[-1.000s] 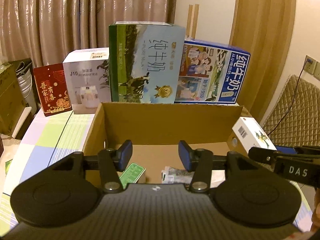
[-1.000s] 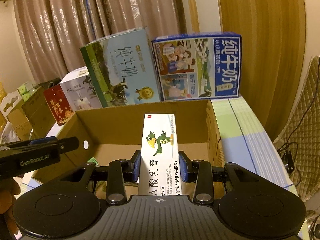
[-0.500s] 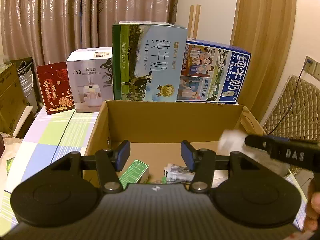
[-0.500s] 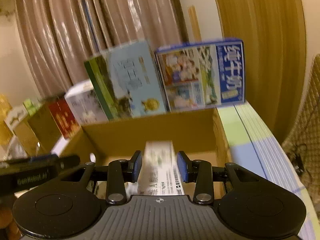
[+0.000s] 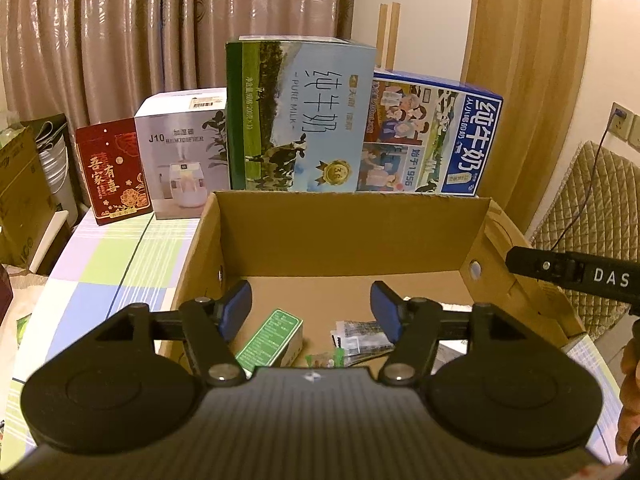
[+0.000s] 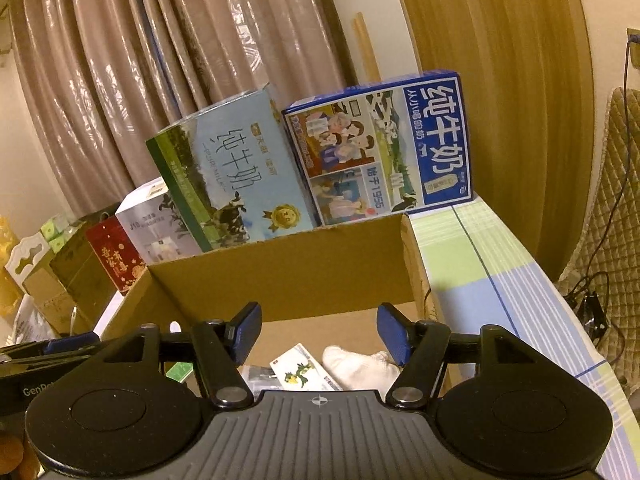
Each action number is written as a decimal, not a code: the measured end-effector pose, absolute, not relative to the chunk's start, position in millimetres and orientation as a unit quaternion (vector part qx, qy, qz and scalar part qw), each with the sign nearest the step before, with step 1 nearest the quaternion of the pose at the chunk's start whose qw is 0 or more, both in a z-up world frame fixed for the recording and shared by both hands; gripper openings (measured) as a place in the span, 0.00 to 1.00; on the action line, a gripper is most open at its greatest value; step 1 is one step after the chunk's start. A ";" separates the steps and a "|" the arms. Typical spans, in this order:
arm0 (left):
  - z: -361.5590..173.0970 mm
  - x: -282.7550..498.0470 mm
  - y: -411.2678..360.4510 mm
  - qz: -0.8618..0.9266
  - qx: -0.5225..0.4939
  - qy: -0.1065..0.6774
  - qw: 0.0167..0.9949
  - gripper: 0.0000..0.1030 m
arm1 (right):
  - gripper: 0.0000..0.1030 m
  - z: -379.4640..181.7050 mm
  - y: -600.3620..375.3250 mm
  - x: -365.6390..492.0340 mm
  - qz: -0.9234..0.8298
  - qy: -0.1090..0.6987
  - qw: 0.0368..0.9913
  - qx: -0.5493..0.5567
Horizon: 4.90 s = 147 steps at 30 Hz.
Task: Organize objects
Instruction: 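Move both tools back over the remaining items on the table, then grasp the red candy packet with the right tool while the left tool grasps the brown scrunchie, then carry the red candy packet and scrunchie in both tools over the cardboard box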
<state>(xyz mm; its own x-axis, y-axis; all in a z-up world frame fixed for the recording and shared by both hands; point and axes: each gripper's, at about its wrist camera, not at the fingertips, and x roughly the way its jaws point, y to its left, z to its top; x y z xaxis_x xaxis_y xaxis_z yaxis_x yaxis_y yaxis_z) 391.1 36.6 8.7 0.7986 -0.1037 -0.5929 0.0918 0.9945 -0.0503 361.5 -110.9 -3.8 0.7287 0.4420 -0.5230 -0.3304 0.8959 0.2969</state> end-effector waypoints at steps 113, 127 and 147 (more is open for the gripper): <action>-101.7 255.9 112.8 -0.208 0.163 0.454 0.851 0.24 | 0.65 -114.0 -85.1 232.7 0.330 0.441 0.822 -0.146; -72.1 244.3 100.8 -0.182 0.106 0.437 0.875 0.22 | 0.44 -124.0 -71.8 240.9 0.337 0.439 0.817 -0.163; -49.9 261.0 69.6 -0.163 0.084 0.422 0.888 0.22 | 0.23 -86.1 -67.1 232.1 0.334 0.425 0.834 -0.114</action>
<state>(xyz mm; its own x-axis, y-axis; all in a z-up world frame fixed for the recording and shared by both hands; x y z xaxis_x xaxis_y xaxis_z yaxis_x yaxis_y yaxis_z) 261.0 69.6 -49.9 0.5909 -0.2184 -0.7767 0.3599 0.9329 0.0115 232.1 -67.1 -86.1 0.4158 0.4609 -0.7841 -0.6544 0.7503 0.0940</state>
